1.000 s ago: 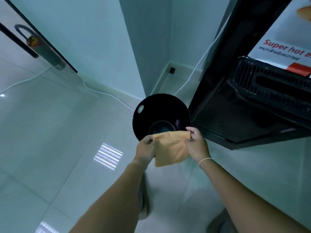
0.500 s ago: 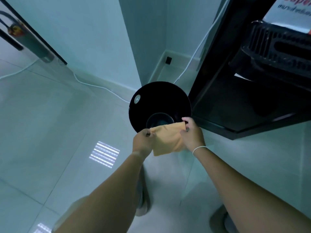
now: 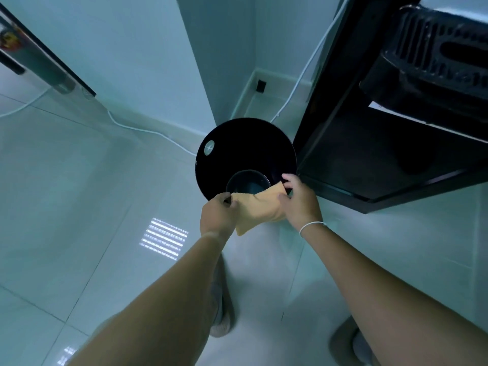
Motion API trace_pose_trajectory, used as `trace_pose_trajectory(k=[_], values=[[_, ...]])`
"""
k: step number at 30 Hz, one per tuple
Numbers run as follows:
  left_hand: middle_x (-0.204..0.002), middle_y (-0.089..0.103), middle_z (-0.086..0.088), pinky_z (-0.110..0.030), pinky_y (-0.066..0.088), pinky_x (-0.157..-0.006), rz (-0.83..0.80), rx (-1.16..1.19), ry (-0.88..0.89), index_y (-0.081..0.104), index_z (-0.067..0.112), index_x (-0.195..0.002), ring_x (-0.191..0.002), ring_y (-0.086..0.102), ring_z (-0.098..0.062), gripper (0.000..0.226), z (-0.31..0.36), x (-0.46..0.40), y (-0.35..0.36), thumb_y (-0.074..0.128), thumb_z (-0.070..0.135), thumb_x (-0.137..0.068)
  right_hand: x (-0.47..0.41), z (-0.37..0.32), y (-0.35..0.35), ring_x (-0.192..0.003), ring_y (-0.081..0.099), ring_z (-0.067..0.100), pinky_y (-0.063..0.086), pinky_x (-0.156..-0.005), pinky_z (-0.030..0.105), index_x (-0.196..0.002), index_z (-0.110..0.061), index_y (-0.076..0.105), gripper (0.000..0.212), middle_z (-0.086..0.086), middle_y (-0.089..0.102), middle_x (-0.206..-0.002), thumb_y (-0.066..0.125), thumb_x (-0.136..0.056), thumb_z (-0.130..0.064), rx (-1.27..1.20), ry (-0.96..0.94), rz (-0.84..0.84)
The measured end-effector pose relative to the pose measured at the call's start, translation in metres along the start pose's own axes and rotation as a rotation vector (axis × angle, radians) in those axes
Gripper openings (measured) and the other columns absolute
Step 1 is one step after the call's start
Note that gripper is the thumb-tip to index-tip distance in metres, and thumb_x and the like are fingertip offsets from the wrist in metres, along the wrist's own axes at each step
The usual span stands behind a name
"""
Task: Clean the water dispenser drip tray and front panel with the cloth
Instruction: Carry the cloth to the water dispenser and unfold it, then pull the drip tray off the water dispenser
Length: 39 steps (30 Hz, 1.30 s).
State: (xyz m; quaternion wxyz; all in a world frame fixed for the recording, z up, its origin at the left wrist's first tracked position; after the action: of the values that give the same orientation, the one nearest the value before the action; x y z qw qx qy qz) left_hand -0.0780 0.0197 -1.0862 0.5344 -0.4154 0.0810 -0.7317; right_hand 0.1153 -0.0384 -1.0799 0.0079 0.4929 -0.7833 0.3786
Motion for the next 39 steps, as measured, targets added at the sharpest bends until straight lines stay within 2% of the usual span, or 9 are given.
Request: trace_pose_trajectory(k=[2, 5, 13, 21, 25, 28, 32, 36, 39], values=[[-0.114, 0.065, -0.006, -0.024, 0.042, -0.082, 0.007, -0.001, -0.012, 0.056, 0.013, -0.128, -0.103, 0.058, -0.023, 0.036, 0.001, 0.003, -0.004, 0.049, 0.021, -0.093, 0.001, -0.002, -0.007, -0.089, 0.047, 0.013, 0.042, -0.086, 0.028, -0.127, -0.019, 0.052, 0.041, 0.003, 0.056, -0.126, 0.054, -0.087, -0.008, 0.019, -0.023, 0.034], [-0.127, 0.06, -0.008, -0.025, 0.039, -0.093, 0.028, -0.012, 0.022, 0.049, 0.009, -0.135, -0.116, 0.055, -0.024, 0.041, 0.015, 0.01, -0.015, 0.05, 0.019, -0.094, 0.005, -0.008, -0.022, -0.092, 0.053, 0.018, 0.045, -0.089, 0.032, -0.123, -0.016, 0.054, 0.037, 0.005, 0.056, -0.124, 0.054, -0.087, -0.008, 0.003, -0.021, 0.073], [-0.125, 0.062, -0.009, -0.018, 0.034, -0.09, 0.052, 0.003, 0.203, 0.054, 0.01, -0.131, -0.117, 0.054, -0.022, 0.039, 0.105, 0.054, -0.051, 0.051, 0.023, -0.094, 0.044, -0.07, -0.093, -0.09, 0.056, 0.025, 0.039, -0.079, 0.024, -0.116, -0.011, 0.06, 0.03, 0.009, 0.06, -0.116, 0.057, -0.086, -0.01, 0.032, -0.152, 0.173], [-0.124, 0.064, -0.007, -0.029, 0.04, -0.103, 0.07, 0.067, 0.411, 0.06, 0.011, -0.125, -0.116, 0.057, -0.022, 0.036, 0.19, 0.125, -0.092, 0.052, 0.025, -0.093, 0.123, -0.147, -0.174, -0.082, 0.049, 0.01, 0.049, -0.085, 0.033, -0.111, -0.014, 0.061, 0.024, 0.002, 0.062, -0.11, 0.057, -0.088, -0.018, 0.061, -0.342, 0.293], [-0.125, 0.063, -0.007, -0.032, 0.041, -0.103, 0.035, 0.13, 0.483, 0.06, 0.008, -0.125, -0.117, 0.056, -0.023, 0.037, 0.225, 0.164, -0.096, 0.052, 0.024, -0.093, 0.161, -0.155, -0.233, -0.082, 0.049, 0.009, 0.049, -0.084, 0.029, -0.111, -0.015, 0.061, 0.024, -0.001, 0.061, -0.107, 0.056, -0.089, -0.021, 0.039, -0.363, 0.412], [-0.124, 0.063, -0.008, -0.042, 0.047, -0.099, -0.005, 0.187, 0.486, 0.061, 0.008, -0.121, -0.113, 0.058, -0.024, 0.034, 0.242, 0.176, -0.091, 0.053, 0.025, -0.092, 0.172, -0.14, -0.276, -0.083, 0.052, 0.012, 0.044, -0.078, 0.025, -0.11, -0.014, 0.062, 0.023, 0.0, 0.062, -0.104, 0.055, -0.09, -0.023, -0.005, -0.298, 0.535], [-0.114, 0.064, -0.003, -0.022, 0.037, -0.093, 0.006, 0.198, 0.479, 0.066, 0.009, -0.113, -0.108, 0.056, -0.02, 0.028, 0.26, 0.177, -0.082, 0.053, 0.025, -0.093, 0.174, -0.096, -0.325, -0.095, 0.059, 0.022, 0.044, -0.08, 0.029, -0.105, -0.011, 0.062, 0.021, 0.006, 0.064, -0.108, 0.054, -0.09, -0.023, -0.12, -0.13, 0.726], [-0.091, 0.057, 0.003, -0.025, 0.038, -0.085, -0.056, 0.248, 0.38, 0.066, 0.014, -0.084, -0.093, 0.05, -0.019, 0.024, 0.264, 0.165, -0.061, 0.049, 0.026, -0.096, 0.17, -0.047, -0.349, -0.103, 0.058, 0.029, 0.043, -0.084, 0.032, -0.107, -0.009, 0.062, 0.025, 0.01, 0.063, -0.114, 0.051, -0.09, -0.025, -0.262, 0.082, 0.847], [-0.085, 0.051, 0.004, -0.037, 0.05, -0.092, -0.127, 0.35, 0.237, 0.059, 0.007, -0.119, -0.087, 0.055, -0.023, 0.035, 0.257, 0.155, -0.041, 0.048, 0.031, -0.096, 0.155, -0.021, -0.345, -0.099, 0.06, 0.036, 0.044, -0.081, 0.031, -0.099, -0.003, 0.062, 0.031, 0.015, 0.065, -0.1, 0.05, -0.09, -0.03, -0.375, 0.211, 0.776]])
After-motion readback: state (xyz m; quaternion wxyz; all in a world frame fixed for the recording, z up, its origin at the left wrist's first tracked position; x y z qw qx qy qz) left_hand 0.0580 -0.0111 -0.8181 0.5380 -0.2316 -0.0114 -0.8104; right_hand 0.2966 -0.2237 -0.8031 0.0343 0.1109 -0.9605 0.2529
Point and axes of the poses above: each hand's wrist, its own x-axis away from the middle knuckle, its own y-axis out of the palm, z = x × y, the point moved 9 cm from there along -x, towards the middle knuckle
